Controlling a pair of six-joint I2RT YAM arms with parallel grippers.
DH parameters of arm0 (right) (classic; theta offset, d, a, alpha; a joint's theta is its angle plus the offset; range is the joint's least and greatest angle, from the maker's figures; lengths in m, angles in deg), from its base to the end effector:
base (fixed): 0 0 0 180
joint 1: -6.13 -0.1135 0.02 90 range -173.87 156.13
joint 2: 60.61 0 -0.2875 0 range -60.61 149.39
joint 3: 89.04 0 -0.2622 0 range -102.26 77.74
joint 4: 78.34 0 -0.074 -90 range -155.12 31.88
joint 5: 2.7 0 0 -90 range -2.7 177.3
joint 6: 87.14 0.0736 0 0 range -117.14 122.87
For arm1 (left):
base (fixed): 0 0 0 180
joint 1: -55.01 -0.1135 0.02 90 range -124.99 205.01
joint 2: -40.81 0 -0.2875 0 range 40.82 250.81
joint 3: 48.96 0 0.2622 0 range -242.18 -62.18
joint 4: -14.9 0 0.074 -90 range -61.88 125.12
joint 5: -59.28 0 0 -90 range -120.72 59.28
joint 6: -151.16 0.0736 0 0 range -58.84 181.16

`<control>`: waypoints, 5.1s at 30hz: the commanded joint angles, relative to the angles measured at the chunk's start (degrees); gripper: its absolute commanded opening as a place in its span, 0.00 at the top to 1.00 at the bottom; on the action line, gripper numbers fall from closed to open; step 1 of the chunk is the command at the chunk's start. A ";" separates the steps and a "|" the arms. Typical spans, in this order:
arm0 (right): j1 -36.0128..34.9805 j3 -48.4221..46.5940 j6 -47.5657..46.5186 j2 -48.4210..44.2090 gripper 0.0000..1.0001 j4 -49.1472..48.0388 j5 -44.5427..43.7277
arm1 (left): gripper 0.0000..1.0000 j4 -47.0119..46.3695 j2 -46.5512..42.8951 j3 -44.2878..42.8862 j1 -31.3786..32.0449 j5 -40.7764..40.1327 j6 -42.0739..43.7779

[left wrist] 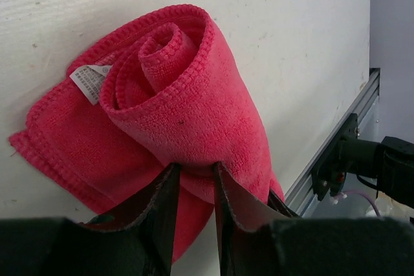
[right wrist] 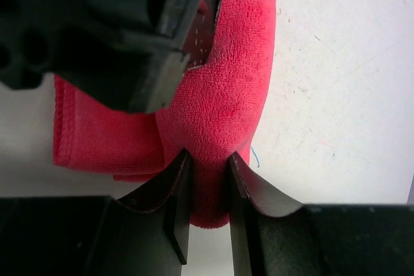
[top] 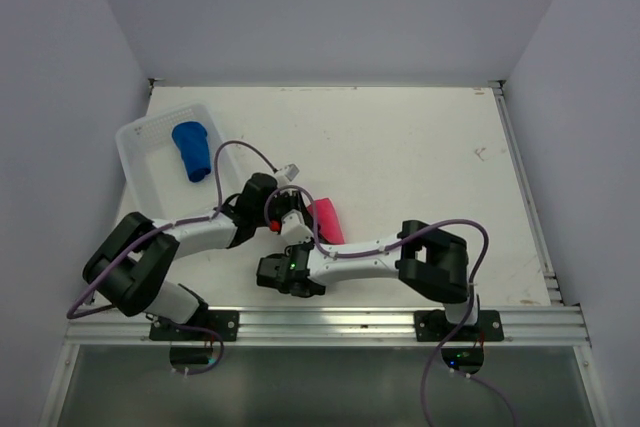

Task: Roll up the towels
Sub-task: Roll the towel, then place the rolled towel into the container

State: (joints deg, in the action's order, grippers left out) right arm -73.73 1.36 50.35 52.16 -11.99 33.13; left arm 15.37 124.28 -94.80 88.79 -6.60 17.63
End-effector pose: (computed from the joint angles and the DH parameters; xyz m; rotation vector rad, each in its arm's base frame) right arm 0.1245 0.3570 0.1583 -0.6204 2.1546 -0.5001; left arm 0.2377 -0.1952 0.1519 0.0453 2.4488 -1.1470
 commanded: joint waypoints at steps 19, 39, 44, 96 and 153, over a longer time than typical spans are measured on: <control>3.12 11.40 -0.35 -19.22 0.41 -15.02 7.83 | 0.69 -0.08 1.53 3.71 0.67 -4.61 4.59; 18.07 36.56 -1.78 -35.69 0.32 -46.61 36.93 | 0.70 2.12 1.53 3.35 0.32 -6.19 5.74; 18.07 38.23 -0.73 -33.32 0.34 -51.79 39.49 | 0.69 2.64 0.83 4.49 0.23 -7.33 5.91; 11.56 21.71 -0.46 -19.96 0.50 -34.40 27.01 | 0.67 5.01 -10.69 3.97 -1.35 -7.68 2.48; 12.80 21.89 -2.66 -13.11 0.35 -46.80 38.62 | 0.67 19.52 -22.46 9.15 -2.14 -19.02 6.44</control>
State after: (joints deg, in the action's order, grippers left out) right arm -59.89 25.22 48.62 37.01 -61.28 73.43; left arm 33.53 103.23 -86.65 87.20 -24.11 22.79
